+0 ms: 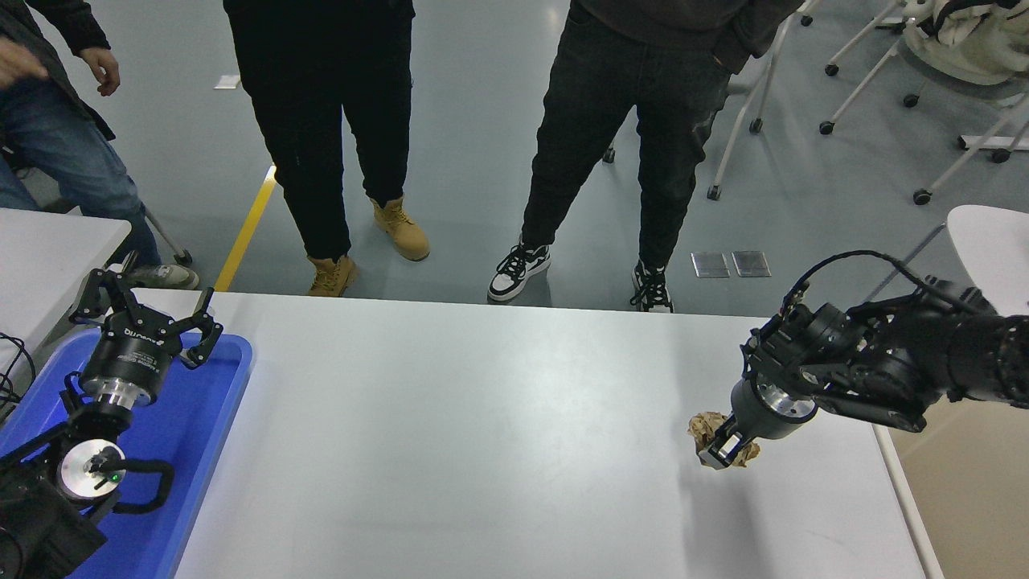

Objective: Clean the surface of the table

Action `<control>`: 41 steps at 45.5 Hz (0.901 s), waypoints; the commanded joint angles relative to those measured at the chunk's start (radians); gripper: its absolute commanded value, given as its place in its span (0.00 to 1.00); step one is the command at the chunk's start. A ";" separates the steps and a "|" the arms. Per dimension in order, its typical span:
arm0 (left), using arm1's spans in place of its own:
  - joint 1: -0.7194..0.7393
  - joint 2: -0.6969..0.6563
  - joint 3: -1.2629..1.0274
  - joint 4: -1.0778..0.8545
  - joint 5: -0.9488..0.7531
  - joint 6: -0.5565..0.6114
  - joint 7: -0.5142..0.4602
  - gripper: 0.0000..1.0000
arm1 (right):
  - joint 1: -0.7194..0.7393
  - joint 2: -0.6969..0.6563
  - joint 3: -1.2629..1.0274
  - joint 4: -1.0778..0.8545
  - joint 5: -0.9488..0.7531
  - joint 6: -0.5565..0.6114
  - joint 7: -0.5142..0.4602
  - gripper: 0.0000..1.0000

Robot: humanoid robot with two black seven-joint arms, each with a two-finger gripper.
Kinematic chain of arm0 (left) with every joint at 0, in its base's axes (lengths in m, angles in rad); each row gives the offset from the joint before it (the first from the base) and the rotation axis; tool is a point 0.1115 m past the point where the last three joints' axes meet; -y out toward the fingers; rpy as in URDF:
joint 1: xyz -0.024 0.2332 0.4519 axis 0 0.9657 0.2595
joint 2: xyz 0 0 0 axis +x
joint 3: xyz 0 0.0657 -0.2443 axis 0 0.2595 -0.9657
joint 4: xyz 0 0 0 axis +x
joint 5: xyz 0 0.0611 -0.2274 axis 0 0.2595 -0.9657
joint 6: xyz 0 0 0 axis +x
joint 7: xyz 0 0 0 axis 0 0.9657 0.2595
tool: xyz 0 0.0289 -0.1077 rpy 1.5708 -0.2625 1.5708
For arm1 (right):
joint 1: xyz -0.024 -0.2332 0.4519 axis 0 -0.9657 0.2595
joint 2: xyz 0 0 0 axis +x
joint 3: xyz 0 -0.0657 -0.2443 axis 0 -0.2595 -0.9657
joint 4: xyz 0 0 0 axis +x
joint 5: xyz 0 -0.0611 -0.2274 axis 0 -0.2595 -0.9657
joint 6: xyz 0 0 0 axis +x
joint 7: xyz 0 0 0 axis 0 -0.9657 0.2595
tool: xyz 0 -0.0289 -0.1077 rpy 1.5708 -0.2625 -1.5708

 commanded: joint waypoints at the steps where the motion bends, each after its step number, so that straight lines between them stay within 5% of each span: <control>1: 0.000 0.000 0.000 0.000 0.000 0.000 0.000 1.00 | 0.099 -0.137 0.020 0.106 0.037 0.001 0.020 0.00; 23: 0.000 0.000 0.000 0.000 0.000 0.000 0.000 1.00 | 0.104 -0.420 0.189 0.254 0.063 0.027 0.029 0.00; 41: 0.000 0.000 0.000 0.000 0.000 0.000 0.000 1.00 | 0.094 -0.623 0.450 0.292 0.110 0.196 0.046 0.00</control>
